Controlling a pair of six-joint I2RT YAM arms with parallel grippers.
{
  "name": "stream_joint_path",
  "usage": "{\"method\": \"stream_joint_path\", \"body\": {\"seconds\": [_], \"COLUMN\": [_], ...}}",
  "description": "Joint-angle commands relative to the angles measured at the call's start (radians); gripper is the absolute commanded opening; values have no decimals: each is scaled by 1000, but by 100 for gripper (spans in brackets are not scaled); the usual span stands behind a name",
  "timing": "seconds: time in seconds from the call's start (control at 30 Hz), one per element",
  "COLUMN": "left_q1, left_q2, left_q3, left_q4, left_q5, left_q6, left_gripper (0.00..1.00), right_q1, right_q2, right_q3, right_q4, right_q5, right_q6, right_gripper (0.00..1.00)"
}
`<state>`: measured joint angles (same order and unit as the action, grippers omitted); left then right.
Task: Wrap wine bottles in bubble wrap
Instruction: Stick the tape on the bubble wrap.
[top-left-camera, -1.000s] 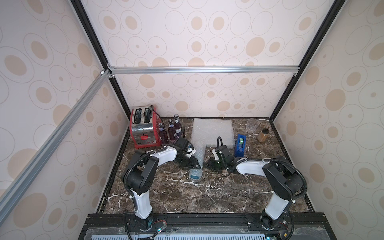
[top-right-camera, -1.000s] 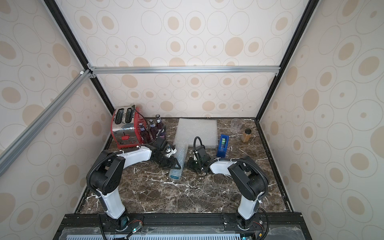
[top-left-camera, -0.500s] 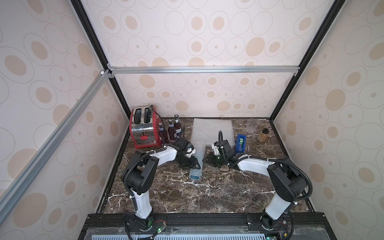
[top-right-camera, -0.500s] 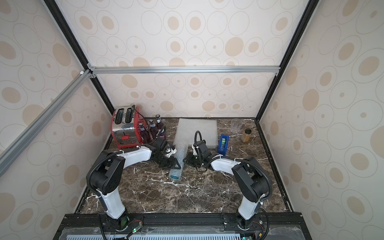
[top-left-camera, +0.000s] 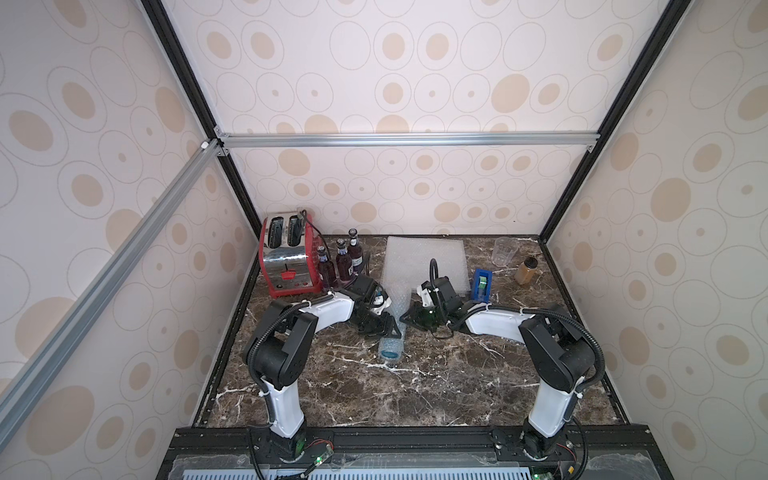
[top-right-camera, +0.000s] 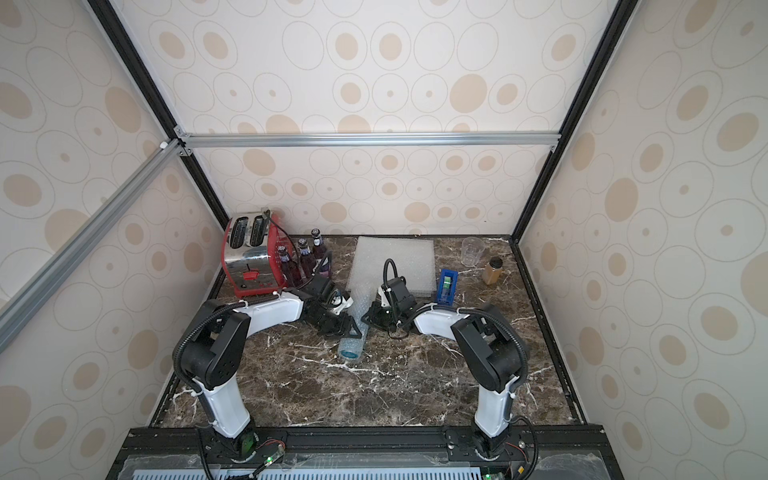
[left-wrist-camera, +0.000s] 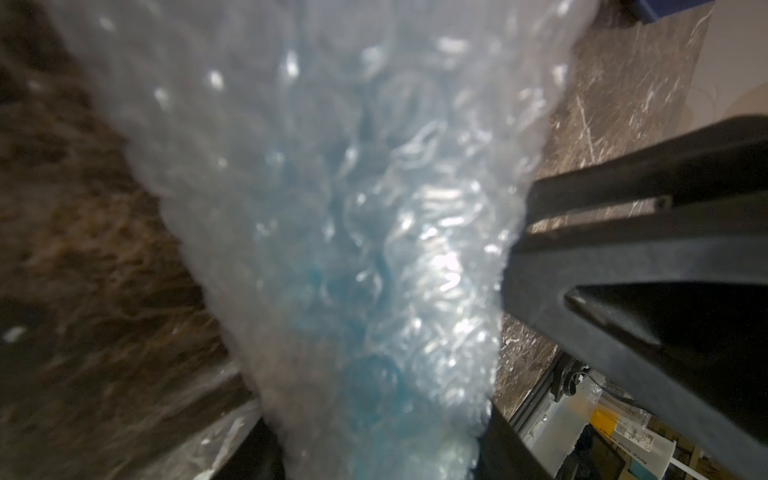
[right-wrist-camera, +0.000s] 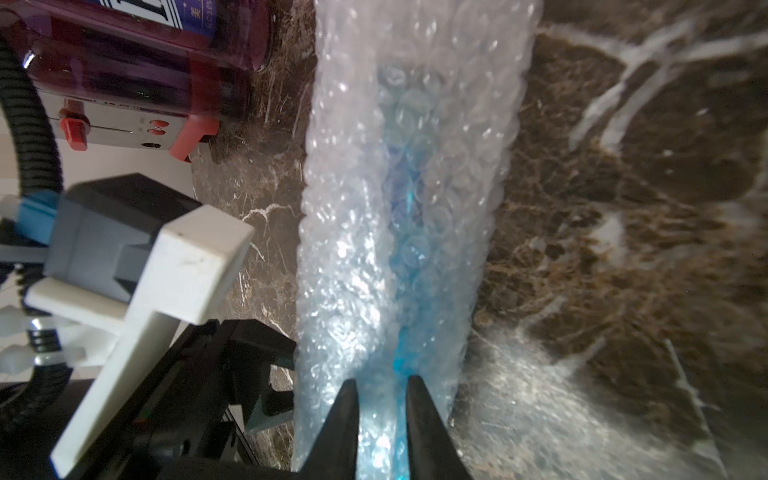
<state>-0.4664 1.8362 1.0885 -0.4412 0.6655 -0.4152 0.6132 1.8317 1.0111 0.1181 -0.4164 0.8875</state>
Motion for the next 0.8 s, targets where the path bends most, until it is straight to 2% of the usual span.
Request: {"method": "stream_joint_path", "body": {"seconds": [0.0, 0.13, 0.27, 0.53, 0.67, 0.77], "left_q1": [-2, -2, -2, 0, 3, 6], "left_q2": [52, 62, 56, 55, 49, 46], "left_q3": [-33, -16, -35, -39, -20, -41], "left_q4": [-36, -51, -33, -33, -56, -34], "left_q5": [-60, -61, -60, -60, -66, -64], "left_q6": [0, 4, 0, 3, 13, 12], "left_gripper": [55, 55, 55, 54, 54, 54], "right_q1": [-2, 1, -6, -50, -75, -104], "right_q2": [45, 75, 87, 159, 152, 91], "right_q3": [-14, -7, -23, -117, -151, -167], "right_q4": [27, 35, 70, 395, 485, 425], "right_q5": [-13, -19, -34, -160, -188, -187], "right_q6": [14, 15, 18, 165, 223, 179], "right_gripper": [20, 20, 29, 38, 35, 33]}}
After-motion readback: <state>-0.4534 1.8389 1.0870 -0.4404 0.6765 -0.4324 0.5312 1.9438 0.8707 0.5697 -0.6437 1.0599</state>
